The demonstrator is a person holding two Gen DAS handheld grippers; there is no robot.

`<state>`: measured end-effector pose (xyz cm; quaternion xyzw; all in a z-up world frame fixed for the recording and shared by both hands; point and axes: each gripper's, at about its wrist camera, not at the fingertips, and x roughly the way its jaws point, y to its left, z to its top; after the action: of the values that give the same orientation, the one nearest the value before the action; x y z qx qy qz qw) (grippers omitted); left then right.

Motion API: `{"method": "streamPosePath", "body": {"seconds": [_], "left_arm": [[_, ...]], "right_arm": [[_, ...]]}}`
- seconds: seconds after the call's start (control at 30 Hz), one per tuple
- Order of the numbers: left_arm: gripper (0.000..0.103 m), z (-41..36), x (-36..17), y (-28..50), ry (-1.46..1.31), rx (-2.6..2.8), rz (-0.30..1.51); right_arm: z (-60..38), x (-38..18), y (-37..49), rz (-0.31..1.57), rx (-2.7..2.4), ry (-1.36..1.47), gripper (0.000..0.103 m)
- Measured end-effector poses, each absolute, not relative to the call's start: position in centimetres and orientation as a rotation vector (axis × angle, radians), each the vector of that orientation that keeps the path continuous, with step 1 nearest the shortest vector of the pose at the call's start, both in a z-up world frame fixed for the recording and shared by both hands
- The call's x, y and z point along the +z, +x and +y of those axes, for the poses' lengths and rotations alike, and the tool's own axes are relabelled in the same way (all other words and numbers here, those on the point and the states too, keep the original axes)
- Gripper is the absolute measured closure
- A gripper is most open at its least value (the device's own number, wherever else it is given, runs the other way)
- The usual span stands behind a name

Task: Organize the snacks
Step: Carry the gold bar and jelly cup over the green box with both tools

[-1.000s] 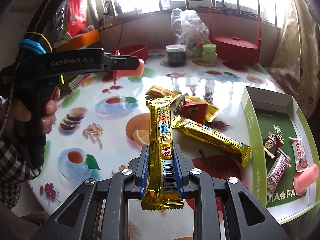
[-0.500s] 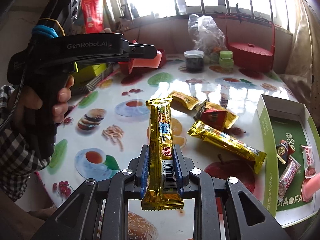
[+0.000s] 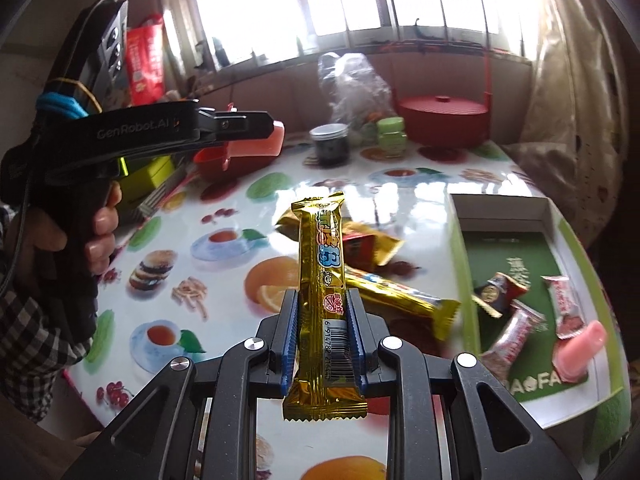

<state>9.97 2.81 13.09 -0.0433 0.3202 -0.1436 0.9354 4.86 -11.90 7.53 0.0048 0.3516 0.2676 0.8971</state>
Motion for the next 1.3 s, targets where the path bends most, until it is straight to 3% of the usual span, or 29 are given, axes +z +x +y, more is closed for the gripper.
{"method": "streamPosePath", "body": {"seconds": [0.57, 1.3], "left_arm": [[0.058, -3.5, 12.3, 13.8, -0.083, -0.444, 0.69], [0.058, -11.6, 7.4, 18.7, -0.092, -0.591, 0.842]], "right_arm": [[-19.3, 8.6, 5.9, 0.714, 0.32, 0.061, 0.081], [-27.5, 6.2, 9.6, 0.807, 0.079, 0.108, 0.081]]}}
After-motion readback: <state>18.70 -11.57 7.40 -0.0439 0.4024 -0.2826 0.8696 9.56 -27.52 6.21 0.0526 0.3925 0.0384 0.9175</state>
